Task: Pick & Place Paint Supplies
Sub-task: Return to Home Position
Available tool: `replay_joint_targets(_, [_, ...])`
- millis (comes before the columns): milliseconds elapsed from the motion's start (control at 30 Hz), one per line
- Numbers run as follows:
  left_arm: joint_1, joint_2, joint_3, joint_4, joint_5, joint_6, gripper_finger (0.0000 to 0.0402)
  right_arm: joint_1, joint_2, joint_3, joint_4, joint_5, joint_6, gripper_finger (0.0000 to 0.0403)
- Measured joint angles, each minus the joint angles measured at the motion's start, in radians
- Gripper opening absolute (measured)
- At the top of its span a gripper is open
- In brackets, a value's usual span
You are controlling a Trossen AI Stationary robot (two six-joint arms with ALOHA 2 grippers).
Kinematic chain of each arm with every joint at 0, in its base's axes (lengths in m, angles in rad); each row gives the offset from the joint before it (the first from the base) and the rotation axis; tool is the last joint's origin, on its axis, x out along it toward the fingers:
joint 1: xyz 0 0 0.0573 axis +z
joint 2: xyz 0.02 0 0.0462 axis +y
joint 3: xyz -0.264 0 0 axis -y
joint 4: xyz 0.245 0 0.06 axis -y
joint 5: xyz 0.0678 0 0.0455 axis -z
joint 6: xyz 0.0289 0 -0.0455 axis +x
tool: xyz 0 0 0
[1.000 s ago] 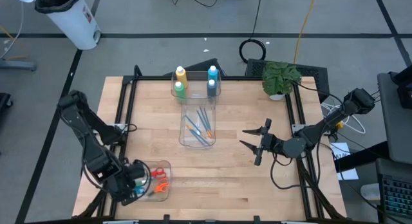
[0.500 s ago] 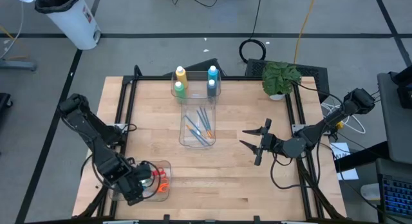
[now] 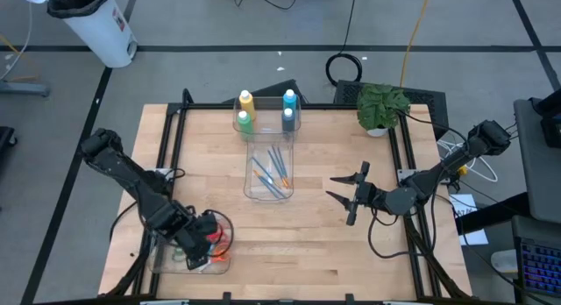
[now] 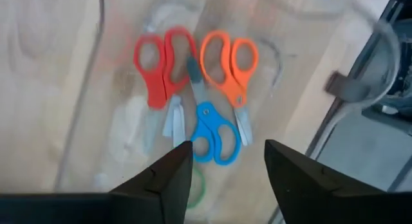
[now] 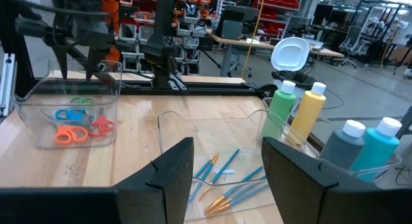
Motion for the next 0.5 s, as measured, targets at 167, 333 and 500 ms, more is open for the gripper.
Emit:
replay_joint_targets(167, [0.078, 0.0, 0.024, 0.039, -0.099, 0.117, 0.0206, 0.0, 0.0, 0.0, 0.0, 0.0, -0.018, 0.0178])
replay_joint_targets(333, [0.161, 0.0, 0.112, 0.135, -0.256, 0.419, 0.0207, 0.0, 0.0, 0.0, 0.0, 0.0, -0.018, 0.0175])
replay_joint_targets(500, [0.241, 0.0, 0.26, 0.248, -0.306, 0.788, 0.0207, 0.0, 0.0, 0.0, 0.0, 0.0, -0.018, 0.0175])
